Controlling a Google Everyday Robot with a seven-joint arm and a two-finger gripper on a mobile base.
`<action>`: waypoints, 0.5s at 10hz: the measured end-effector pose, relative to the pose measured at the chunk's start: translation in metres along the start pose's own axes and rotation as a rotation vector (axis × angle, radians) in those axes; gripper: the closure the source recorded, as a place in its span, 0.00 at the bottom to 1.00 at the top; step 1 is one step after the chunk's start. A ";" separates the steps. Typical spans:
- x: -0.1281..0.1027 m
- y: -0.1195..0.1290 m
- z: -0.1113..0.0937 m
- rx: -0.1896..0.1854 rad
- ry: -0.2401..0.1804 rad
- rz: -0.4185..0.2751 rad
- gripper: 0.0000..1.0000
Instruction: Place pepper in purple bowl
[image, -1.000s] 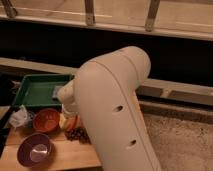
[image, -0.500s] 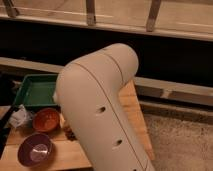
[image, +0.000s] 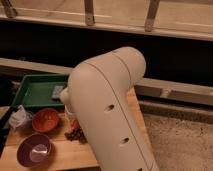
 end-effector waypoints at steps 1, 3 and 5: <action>0.000 0.000 -0.001 -0.005 -0.007 0.000 0.84; 0.000 -0.001 -0.006 -0.011 -0.020 -0.001 0.98; -0.001 0.002 -0.013 -0.027 -0.044 -0.013 1.00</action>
